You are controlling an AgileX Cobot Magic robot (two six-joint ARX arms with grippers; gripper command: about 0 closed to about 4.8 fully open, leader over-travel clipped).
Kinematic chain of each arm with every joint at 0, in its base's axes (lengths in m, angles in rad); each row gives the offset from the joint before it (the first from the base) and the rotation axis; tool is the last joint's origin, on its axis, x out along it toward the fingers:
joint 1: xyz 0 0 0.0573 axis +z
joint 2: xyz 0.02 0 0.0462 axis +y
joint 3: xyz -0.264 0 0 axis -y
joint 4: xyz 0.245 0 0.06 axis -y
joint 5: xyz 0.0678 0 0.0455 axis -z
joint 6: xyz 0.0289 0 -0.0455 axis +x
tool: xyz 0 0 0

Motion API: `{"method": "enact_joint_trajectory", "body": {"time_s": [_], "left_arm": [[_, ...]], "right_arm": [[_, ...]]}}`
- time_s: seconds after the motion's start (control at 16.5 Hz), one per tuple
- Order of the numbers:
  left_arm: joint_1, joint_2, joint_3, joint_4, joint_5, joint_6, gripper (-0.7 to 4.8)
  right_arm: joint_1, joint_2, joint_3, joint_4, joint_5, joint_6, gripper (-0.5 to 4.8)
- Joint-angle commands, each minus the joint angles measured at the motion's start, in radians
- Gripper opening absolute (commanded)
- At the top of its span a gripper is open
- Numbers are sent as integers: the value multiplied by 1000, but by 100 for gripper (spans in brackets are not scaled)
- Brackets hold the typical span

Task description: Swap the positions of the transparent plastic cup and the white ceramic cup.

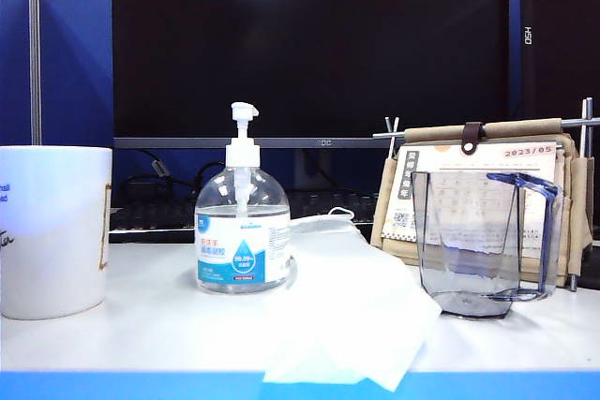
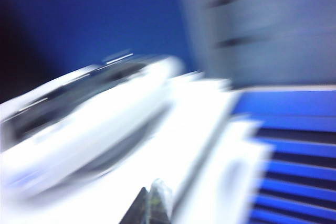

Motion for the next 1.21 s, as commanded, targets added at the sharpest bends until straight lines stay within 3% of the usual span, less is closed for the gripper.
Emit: {"method": "enact_joint_trajectory", "body": {"time_s": [0.06, 0.24, 0.42, 1.21], "left_arm": [[1, 0, 0, -7, -2, 5, -3], [1, 0, 0, -7, -2, 5, -3], [1, 0, 0, -7, -1, 5, -3], [1, 0, 0, -7, -2, 5, -3]], "right_arm": [[-140, -1, -12, -13, 9, 0, -1], [-336, -1, -12, -13, 9, 0, -1], [-420, -1, -12, -13, 9, 0, -1], [-432, -1, -12, 14, -36, -3, -1]]}}
